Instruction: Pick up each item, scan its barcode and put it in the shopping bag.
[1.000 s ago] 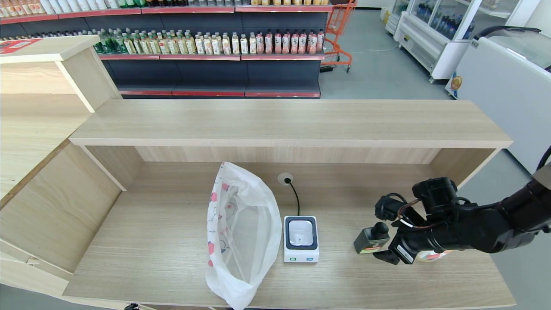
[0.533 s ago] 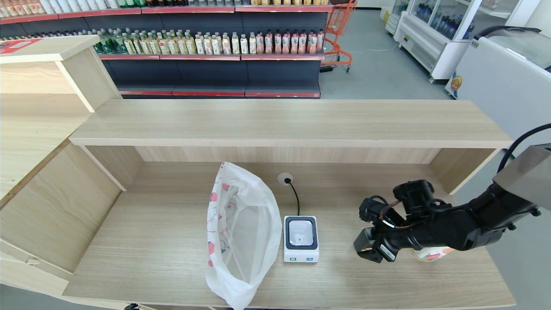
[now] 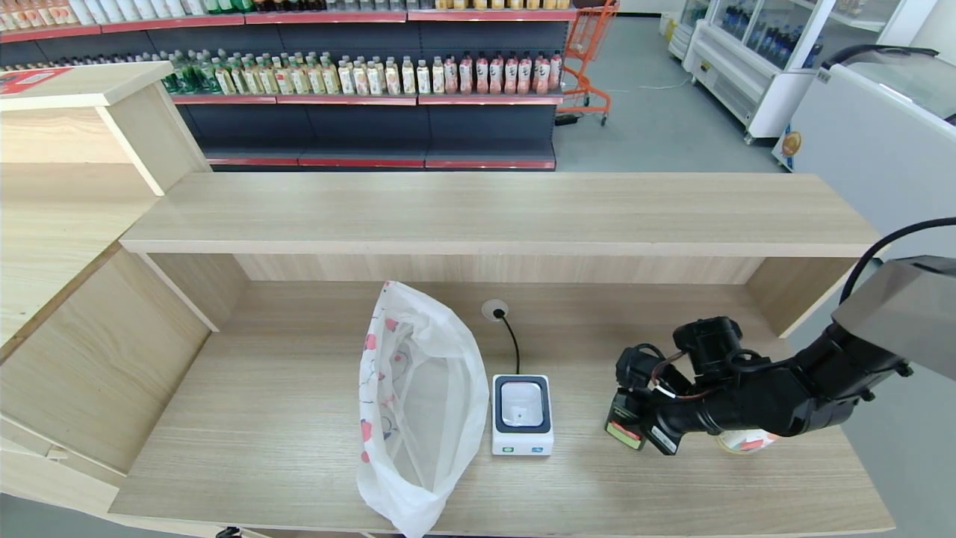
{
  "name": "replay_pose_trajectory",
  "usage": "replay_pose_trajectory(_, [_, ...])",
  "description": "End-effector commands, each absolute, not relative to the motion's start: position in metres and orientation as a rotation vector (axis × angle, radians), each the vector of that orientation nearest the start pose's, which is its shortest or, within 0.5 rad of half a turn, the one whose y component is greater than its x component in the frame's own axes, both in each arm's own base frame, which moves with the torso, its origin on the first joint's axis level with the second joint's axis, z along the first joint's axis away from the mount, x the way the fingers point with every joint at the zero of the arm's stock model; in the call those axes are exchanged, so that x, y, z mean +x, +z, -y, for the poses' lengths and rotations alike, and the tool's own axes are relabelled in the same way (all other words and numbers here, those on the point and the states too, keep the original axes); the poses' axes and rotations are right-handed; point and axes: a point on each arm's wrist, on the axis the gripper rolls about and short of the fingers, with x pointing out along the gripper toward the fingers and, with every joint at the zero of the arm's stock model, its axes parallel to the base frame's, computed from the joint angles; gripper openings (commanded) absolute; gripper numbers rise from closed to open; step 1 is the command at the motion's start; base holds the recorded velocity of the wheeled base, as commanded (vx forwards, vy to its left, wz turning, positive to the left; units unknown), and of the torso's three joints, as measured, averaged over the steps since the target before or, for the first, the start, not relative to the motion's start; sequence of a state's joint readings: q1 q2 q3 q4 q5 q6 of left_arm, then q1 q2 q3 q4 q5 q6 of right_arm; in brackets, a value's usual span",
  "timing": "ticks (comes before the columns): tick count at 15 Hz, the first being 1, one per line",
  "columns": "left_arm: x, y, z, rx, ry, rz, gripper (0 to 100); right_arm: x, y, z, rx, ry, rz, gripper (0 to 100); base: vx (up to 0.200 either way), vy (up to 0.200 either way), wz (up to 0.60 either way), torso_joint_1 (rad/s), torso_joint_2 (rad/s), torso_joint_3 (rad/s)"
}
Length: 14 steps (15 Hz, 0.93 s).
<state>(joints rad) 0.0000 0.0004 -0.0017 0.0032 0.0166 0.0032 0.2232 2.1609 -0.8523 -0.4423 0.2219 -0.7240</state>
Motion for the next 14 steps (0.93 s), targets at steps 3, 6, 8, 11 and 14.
replay_pose_trajectory(3, [-0.023, 0.076, 0.0, 0.003, 0.017, -0.002, 100, 0.338, 0.063, -0.083, -0.669, 0.663, -0.525, 0, 0.0, 0.0, 0.0, 0.0, 0.0, 0.0])
replay_pose_trajectory(6, [-0.023, 0.076, 0.0, 0.003, 0.017, -0.002, 100, 0.324, 0.125, -0.071, -0.589, 0.553, -0.367, 0, 0.0, 0.0, 0.0, 0.0, 0.0, 0.0])
replay_pose_trajectory(8, [-0.023, 0.075, 0.0, 0.003, 0.017, -0.003, 100, 0.273, 0.162, -0.039, -0.557, 0.469, -0.285, 0, 0.0, 0.0, 0.0, 0.0, 0.0, 0.0])
replay_pose_trajectory(11, [-0.023, 0.076, 0.0, 0.003, 0.017, -0.002, 100, 0.227, 0.173, -0.033, -0.765, 0.469, -0.118, 0, 0.0, 0.0, 0.0, 0.0, 0.0, 0.0])
replay_pose_trajectory(14, [-0.023, 0.076, 0.0, 0.003, 0.017, -0.002, 100, 0.218, 0.177, -0.027, -1.027, 0.71, 0.121, 0, 0.0, 0.0, 0.0, 0.0, 0.0, 0.0])
